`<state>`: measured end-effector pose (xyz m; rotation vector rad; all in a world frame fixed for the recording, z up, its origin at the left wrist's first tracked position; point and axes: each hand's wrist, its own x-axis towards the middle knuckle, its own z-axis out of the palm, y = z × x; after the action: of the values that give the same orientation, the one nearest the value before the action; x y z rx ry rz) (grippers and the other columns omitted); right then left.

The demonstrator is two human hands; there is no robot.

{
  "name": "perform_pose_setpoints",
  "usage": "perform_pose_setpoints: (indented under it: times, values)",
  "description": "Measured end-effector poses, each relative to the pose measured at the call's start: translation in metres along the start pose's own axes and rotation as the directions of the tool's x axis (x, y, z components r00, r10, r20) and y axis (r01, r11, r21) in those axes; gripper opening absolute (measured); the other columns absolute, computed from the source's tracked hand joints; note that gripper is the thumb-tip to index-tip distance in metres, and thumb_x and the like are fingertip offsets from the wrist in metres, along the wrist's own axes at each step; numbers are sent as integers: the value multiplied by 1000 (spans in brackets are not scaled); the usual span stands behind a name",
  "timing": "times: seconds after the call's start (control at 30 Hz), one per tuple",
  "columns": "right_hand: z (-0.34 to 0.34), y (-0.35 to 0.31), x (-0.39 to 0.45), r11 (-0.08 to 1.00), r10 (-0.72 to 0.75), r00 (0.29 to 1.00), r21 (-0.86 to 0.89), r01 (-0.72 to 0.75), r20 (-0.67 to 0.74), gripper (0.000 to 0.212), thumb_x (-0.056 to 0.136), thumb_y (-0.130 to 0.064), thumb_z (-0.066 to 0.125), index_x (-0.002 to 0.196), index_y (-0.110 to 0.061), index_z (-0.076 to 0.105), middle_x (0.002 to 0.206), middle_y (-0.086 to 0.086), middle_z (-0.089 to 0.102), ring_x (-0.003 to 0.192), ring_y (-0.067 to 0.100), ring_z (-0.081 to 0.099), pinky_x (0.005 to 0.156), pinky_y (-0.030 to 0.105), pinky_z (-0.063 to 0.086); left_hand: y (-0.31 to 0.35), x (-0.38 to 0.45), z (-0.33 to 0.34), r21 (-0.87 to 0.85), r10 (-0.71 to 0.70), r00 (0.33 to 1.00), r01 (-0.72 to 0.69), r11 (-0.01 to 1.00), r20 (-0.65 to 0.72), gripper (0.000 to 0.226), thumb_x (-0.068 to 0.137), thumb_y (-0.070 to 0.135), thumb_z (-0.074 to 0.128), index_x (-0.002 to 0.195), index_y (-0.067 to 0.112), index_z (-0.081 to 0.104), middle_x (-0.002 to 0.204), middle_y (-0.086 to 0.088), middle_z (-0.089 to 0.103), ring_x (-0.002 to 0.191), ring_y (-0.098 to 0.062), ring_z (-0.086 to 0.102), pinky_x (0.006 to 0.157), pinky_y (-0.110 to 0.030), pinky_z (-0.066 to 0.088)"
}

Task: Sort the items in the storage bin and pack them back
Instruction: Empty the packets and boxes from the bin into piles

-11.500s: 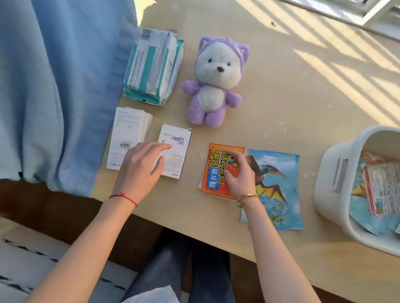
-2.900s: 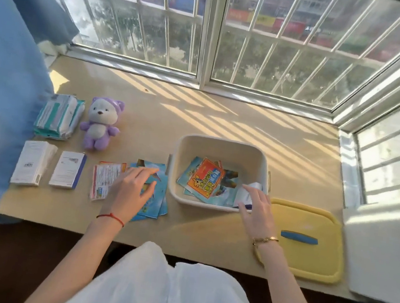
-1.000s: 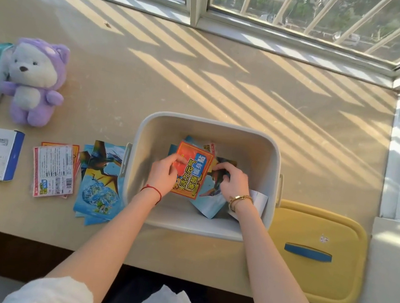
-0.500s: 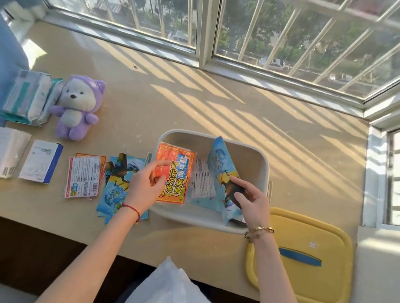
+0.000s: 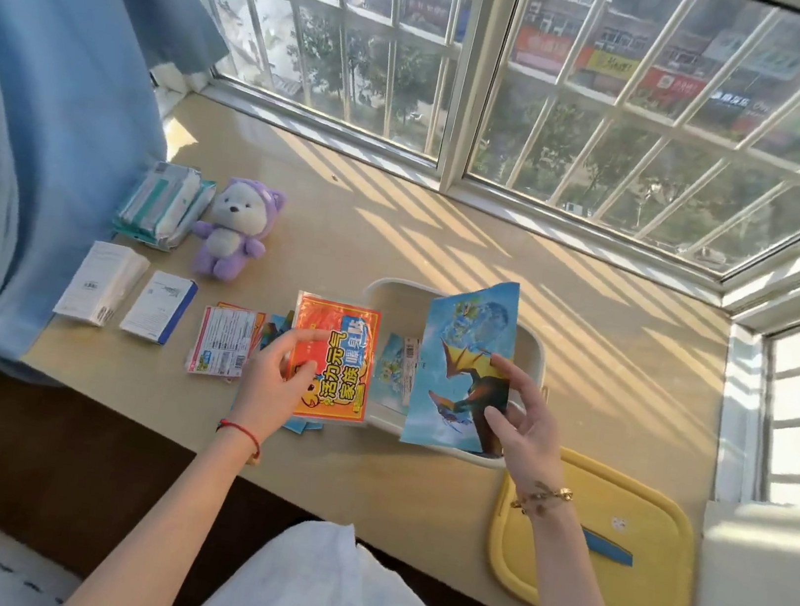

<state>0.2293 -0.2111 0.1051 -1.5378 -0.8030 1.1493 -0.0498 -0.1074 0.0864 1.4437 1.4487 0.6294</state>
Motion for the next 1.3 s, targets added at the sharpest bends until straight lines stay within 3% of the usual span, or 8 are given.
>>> perform_pose_setpoints:
  times: [0.13,0.23,0.4,0.57,0.77,1.0,1.17,1.3]
  values:
    - [13,-3,-3,997,-32,994,-65,39,102,70,87,15,51,133,-38,53,131,3,57,121,21,58,88,34,57,-2,-16,-20,-71,-21,999,18,997,-41,40,93,9,58,109,45,62,109,9,66,81,-31,69,62,-51,59]
    - [30,-9,-1,998,-26,985,-52,35,169,71,85,19,48,135,-31,53,134,7,55,123,22,57,97,43,52,-8,-24,-36,-118,-40,997,32,992,-68,39,93,7,58,109,42,62,120,5,62,93,-16,69,69,-39,61]
    - [74,-19,8,994,-36,971,-89,59,238,68,75,7,50,133,-29,55,132,3,57,122,24,56,99,46,50,-30,-19,-78,-159,-85,990,67,985,-111,36,93,9,58,113,39,63,121,0,63,99,-16,67,72,-40,61]
    - [137,-23,22,993,-44,967,-98,71,252,69,76,10,49,133,-28,55,134,1,56,120,24,58,96,51,51,-51,10,-135,-155,-97,989,79,985,-114,36,94,11,57,109,44,62,116,1,65,94,-17,69,70,-41,61]
    - [234,-8,37,995,-14,988,-93,29,153,69,77,11,50,134,-27,55,134,1,55,118,20,59,96,46,52,-80,63,-207,-121,-83,996,78,990,-37,36,95,7,55,112,38,62,119,3,61,97,-13,66,67,-28,60]
    - [315,43,52,989,128,991,-77,-129,-28,70,79,21,48,130,-25,56,132,3,54,117,21,60,92,31,55,-130,115,-243,-63,-121,986,129,990,114,36,95,8,55,112,38,62,121,3,61,99,-16,66,71,-38,61]
    - [330,101,62,960,201,973,-175,-218,-113,71,68,11,50,129,-26,56,130,3,55,120,18,55,101,42,49,-171,138,-231,9,-181,972,181,983,152,36,94,7,56,111,37,64,118,8,63,88,-30,68,67,-49,60]
    - [326,134,67,911,227,951,-300,-284,-211,73,71,20,48,129,-24,53,128,1,52,121,14,51,101,23,45,-201,152,-206,42,-218,961,214,976,169,31,95,8,55,117,28,63,130,3,56,97,-12,64,65,-27,60]
